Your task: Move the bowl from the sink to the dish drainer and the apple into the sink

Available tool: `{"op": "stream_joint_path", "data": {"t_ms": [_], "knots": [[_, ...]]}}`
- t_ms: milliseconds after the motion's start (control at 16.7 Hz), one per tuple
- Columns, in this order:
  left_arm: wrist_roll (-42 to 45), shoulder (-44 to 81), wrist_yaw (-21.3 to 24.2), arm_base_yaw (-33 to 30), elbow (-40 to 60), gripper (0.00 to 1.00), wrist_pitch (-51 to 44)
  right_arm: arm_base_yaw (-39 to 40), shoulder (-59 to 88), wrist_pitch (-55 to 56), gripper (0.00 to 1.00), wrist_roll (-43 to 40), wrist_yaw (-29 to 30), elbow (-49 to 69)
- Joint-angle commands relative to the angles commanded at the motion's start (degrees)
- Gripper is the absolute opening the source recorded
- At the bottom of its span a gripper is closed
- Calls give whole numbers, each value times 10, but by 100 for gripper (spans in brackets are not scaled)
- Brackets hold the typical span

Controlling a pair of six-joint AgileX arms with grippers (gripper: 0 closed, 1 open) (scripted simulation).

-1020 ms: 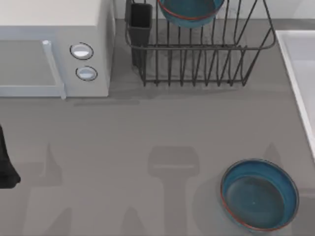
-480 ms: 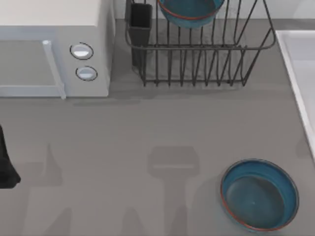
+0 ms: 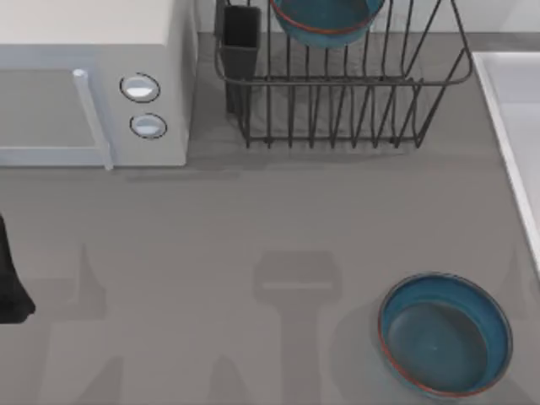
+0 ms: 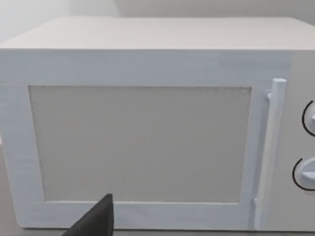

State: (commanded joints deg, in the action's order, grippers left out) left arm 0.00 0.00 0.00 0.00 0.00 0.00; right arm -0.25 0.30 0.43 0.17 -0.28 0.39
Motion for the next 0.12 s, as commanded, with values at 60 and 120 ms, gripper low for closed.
{"op": "stream_joint_path", "data": {"t_ms": [60, 120], "knots": [[0, 0, 0, 0, 0, 100, 0, 3, -3, -4, 100, -2, 3, -4], [0, 0, 0, 0, 0, 100, 0, 3, -3, -4, 100, -2, 3, -4]]}}
